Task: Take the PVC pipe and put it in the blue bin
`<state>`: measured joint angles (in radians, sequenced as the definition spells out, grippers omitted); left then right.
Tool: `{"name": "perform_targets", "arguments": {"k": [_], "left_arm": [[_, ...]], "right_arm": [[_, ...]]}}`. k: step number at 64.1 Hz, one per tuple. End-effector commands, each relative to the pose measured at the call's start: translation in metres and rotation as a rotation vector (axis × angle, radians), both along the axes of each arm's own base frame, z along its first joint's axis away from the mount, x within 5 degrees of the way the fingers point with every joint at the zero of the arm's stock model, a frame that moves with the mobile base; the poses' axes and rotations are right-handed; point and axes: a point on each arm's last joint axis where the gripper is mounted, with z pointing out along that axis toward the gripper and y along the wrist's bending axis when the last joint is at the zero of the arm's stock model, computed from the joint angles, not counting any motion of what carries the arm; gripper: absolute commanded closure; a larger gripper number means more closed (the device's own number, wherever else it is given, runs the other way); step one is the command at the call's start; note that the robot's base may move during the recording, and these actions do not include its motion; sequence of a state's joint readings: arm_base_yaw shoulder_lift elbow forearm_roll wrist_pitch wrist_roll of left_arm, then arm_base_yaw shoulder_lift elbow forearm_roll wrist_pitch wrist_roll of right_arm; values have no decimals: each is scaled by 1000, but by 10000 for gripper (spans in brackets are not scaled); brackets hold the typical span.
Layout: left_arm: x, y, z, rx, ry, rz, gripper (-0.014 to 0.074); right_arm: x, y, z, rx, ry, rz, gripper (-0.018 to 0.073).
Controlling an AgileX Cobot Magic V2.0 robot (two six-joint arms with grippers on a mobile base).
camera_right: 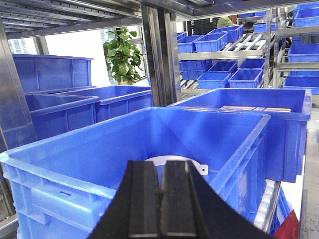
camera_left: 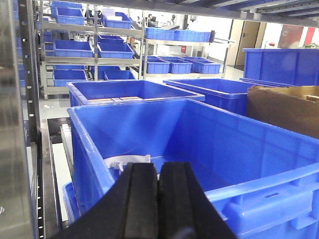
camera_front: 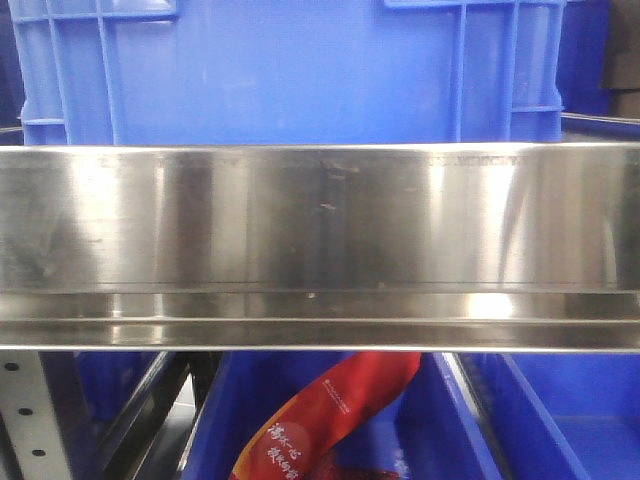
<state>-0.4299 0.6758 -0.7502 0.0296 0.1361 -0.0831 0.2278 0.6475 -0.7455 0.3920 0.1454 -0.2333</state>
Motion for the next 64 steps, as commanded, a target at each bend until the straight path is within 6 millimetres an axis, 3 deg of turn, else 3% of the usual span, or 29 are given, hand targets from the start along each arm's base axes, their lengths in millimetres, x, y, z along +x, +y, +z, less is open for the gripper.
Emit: {"name": "perform_targets", "arguments": {"k": [1,14,22,30,43,51,64], "left_arm": [[-1,0,2,-21,-16,-6,707],[-1,0,2,-21,-16,-6,707],[-1,0,2,-21,-16,-6,707],[-1,0,2,-21,-16,-6,707],[-1,0,2,-21,-16,-6,707],[-1,0,2,-21,-16,-6,707],[-1,0,2,-21,-16,-6,707]], "right_arm": [[-1,-1,1,-2,-22,-6,727],[0,-1,-4,-14,-10,-8,727],[-7,-11,-16,-93,-107,-97,727],[-20,-29,-45,-91,-133,-248,727],[-41,-50,-110,-99,-43,-470,727],[-51,-54,-141,-63,-10,-530,727],[-61,-51,-172,-128,-10,-528,727]]}}
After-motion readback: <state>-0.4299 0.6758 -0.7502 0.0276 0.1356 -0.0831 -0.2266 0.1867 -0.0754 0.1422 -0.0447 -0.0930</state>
